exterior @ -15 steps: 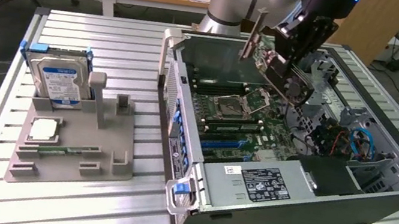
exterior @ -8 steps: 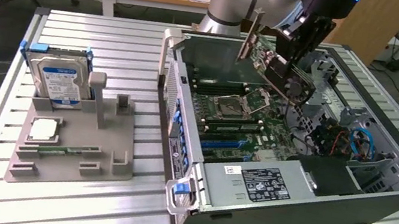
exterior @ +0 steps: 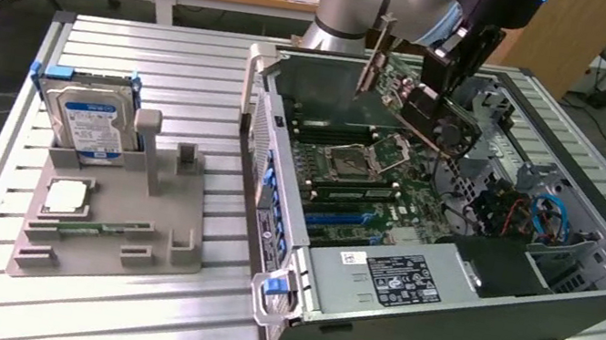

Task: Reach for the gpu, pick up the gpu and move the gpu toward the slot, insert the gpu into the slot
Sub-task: 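Insert the gpu into the slot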

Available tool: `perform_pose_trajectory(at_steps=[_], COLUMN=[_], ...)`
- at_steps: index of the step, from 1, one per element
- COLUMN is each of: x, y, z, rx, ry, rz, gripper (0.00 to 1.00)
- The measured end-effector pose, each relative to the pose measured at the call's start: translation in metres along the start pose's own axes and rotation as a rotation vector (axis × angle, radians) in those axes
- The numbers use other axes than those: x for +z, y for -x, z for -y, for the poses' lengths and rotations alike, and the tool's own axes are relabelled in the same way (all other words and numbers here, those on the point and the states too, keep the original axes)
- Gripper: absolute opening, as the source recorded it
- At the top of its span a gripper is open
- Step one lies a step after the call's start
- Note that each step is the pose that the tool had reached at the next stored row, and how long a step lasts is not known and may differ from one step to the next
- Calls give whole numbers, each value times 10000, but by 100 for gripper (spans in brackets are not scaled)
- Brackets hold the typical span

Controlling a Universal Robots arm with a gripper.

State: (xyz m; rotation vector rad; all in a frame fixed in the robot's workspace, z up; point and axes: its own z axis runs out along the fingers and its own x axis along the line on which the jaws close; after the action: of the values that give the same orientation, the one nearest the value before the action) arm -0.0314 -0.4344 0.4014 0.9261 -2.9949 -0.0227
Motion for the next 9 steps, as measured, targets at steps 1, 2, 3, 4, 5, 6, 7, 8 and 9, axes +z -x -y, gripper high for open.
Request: perform_pose_trajectory(at_steps=[1, 2, 3, 4, 5, 6, 7, 8, 9], x=[1, 1, 2, 2, 2, 2, 3, 3, 3], y=[-2, -3, -4, -5, -6, -7, -7, -7, -8], z=[-1, -2, -3, -3, -4, -4, -5, -5, -5], rx=[-111, -219, -331, -451, -563, -683, -791, -901, -1012], ry=[0, 0, 0, 0, -1, -1, -1, -1, 0], rz=[-2, -4, -5, -7, -9, -11, -13, -14, -15], gripper=[26, 26, 26, 26, 26, 26, 26, 26, 26])
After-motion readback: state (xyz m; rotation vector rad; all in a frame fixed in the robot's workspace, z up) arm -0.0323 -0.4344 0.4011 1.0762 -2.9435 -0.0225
